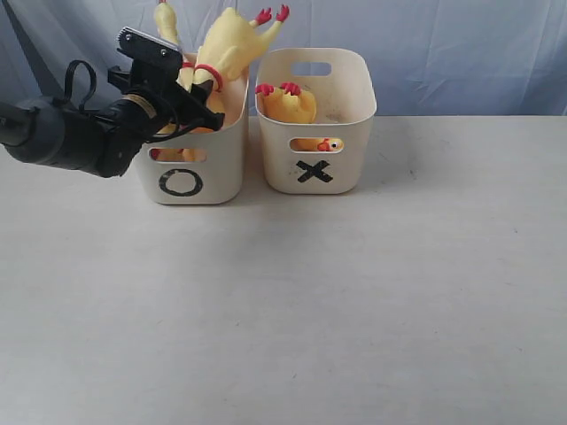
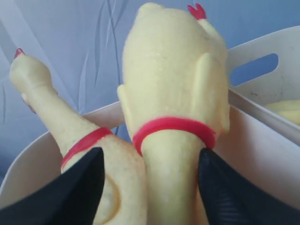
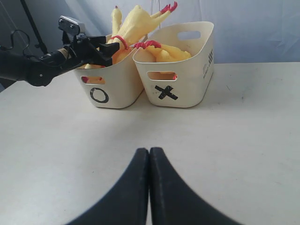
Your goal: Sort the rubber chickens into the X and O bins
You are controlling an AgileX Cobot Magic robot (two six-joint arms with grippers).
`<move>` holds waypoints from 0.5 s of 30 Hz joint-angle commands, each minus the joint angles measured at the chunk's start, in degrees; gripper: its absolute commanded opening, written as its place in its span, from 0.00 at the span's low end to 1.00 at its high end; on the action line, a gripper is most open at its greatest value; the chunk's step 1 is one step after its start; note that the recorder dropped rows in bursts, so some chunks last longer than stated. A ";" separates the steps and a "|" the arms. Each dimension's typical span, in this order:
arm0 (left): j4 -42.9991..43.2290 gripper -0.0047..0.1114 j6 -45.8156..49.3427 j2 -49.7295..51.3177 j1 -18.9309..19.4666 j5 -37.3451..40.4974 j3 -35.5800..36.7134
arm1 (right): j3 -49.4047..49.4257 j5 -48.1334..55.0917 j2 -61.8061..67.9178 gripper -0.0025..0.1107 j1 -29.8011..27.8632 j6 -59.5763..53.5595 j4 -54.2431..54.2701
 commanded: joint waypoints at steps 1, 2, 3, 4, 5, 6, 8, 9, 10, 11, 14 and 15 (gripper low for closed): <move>-0.46 0.55 -0.26 -0.70 0.02 -0.72 0.13 | 0.31 -0.40 -0.27 0.02 -0.23 -0.18 -0.17; -0.46 0.55 -0.26 -0.70 0.02 -0.72 0.13 | 0.31 -0.40 -0.27 0.02 -0.23 -0.18 -0.17; -0.46 0.55 -0.26 -0.70 0.02 -0.72 0.13 | 0.31 -0.40 -0.27 0.02 -0.23 -0.18 -0.17; -0.46 0.55 -0.26 -0.70 0.02 -0.82 0.13 | 0.31 -0.40 -0.27 0.02 -0.23 -0.18 -0.17; -0.46 0.55 -0.26 -0.81 0.02 -1.20 0.13 | 0.31 -0.40 -0.27 0.02 -0.23 -0.18 -0.17; -0.46 0.55 -0.26 -0.81 0.02 -1.69 0.13 | 0.31 -0.40 -0.27 0.02 -0.23 -0.18 -0.17; -0.46 0.55 -0.63 -1.74 0.02 -4.57 0.13 | 0.31 -0.40 -0.27 0.02 -0.23 -0.18 -0.17; -0.46 0.55 -0.63 -2.14 0.02 -5.10 0.13 | 0.31 -0.40 -0.27 0.02 -0.23 -0.18 -0.17; -0.22 0.55 -0.63 -2.55 0.02 -5.22 0.13 | 0.31 -0.40 -0.27 0.02 -0.23 -0.18 -0.17; 0.43 0.55 -0.63 -2.81 0.02 -5.22 0.13 | 0.31 -0.40 -0.27 0.02 -0.23 -0.18 -0.17; 4.98 0.55 -1.89 -3.08 0.02 -6.70 -0.09 | 0.31 -0.40 -0.27 0.02 -0.23 -0.18 -0.17; 6.56 0.55 -3.05 -3.08 0.02 -6.82 -0.61 | 0.31 -0.40 -0.27 0.02 -0.23 -0.18 -0.17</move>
